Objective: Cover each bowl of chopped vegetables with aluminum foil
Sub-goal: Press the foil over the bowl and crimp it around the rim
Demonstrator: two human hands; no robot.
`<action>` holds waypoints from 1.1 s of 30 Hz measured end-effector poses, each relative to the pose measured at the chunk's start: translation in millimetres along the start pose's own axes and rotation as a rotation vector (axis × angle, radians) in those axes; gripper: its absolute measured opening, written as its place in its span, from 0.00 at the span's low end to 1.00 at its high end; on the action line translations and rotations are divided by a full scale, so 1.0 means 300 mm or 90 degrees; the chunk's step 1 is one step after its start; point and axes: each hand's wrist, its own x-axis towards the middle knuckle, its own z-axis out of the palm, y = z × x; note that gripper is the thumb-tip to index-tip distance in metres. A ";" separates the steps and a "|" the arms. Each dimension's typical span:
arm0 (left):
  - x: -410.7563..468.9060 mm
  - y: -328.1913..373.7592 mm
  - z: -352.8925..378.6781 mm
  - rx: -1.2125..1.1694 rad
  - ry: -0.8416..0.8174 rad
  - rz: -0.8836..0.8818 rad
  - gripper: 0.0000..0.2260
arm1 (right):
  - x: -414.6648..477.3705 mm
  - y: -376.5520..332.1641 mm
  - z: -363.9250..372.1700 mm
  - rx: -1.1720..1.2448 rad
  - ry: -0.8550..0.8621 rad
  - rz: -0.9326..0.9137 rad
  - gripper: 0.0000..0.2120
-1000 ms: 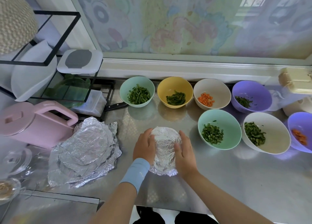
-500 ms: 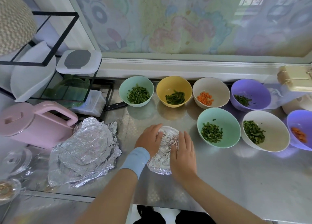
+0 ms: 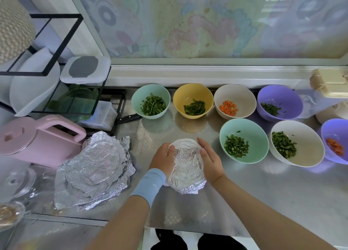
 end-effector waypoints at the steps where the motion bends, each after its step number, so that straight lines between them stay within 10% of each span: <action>1: 0.005 -0.002 -0.004 0.059 0.012 0.017 0.17 | 0.002 -0.005 -0.008 -0.032 -0.018 -0.003 0.22; 7: 0.014 0.000 -0.001 0.158 0.029 0.214 0.21 | -0.100 0.006 0.036 -0.193 0.104 -0.032 0.23; 20: -0.013 -0.001 0.012 -0.145 0.025 0.005 0.16 | -0.018 0.046 0.046 0.197 0.067 0.047 0.18; 27: 0.009 0.029 -0.023 0.326 0.047 0.294 0.24 | -0.004 0.006 -0.011 -0.279 0.030 -0.092 0.23; 33: 0.063 0.077 0.019 0.382 -0.025 0.334 0.19 | 0.039 -0.020 0.002 -0.239 -0.039 -0.153 0.18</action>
